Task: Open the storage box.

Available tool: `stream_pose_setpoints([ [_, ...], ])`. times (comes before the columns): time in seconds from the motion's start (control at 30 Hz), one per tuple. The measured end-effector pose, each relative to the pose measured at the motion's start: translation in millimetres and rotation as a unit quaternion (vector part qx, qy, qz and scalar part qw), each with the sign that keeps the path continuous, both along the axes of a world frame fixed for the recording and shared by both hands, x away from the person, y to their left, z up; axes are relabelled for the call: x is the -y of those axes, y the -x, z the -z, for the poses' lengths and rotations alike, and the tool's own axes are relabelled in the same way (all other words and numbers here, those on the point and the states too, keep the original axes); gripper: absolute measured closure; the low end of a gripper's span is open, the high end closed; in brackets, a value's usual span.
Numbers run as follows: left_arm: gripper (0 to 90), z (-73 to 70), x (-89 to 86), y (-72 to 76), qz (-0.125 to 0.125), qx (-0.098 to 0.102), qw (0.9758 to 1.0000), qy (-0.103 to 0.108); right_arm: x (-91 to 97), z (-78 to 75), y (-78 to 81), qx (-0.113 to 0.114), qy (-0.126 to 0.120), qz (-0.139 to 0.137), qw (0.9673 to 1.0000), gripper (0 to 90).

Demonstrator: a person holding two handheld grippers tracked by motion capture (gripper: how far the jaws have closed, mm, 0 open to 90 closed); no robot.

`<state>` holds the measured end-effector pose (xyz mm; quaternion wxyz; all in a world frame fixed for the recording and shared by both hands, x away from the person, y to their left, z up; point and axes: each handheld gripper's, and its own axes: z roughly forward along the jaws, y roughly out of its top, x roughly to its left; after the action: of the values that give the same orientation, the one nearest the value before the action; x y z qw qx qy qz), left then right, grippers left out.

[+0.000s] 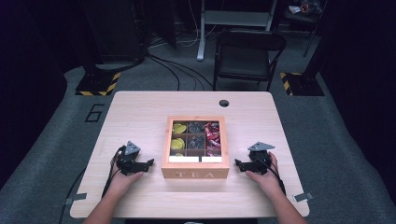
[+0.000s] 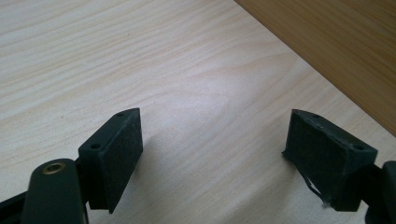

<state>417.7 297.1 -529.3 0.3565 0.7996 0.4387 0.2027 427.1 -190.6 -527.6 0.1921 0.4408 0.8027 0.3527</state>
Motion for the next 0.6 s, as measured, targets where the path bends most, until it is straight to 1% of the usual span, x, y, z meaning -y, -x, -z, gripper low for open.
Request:
stream_pose_setpoints([
  [0.17, 19.0, 0.1, 0.1, -0.1, 0.0, 0.0, 1.0, 0.0, -0.2, 0.2, -0.1, 0.0, 0.003, -0.006, 1.0, 13.3],
  [0.33, 19.0, 0.2, -0.1, -0.4, 0.001, 0.003, 1.0, -0.001, -0.3, 0.3, -0.1, 0.0, 0.003, -0.006, 1.0, 13.2],
  [0.6, 19.1, 0.1, -0.2, -0.3, 0.0, 0.001, 1.0, 0.0, -0.4, 0.1, 0.2, 0.0, 0.003, -0.006, 1.0, 13.7],
])
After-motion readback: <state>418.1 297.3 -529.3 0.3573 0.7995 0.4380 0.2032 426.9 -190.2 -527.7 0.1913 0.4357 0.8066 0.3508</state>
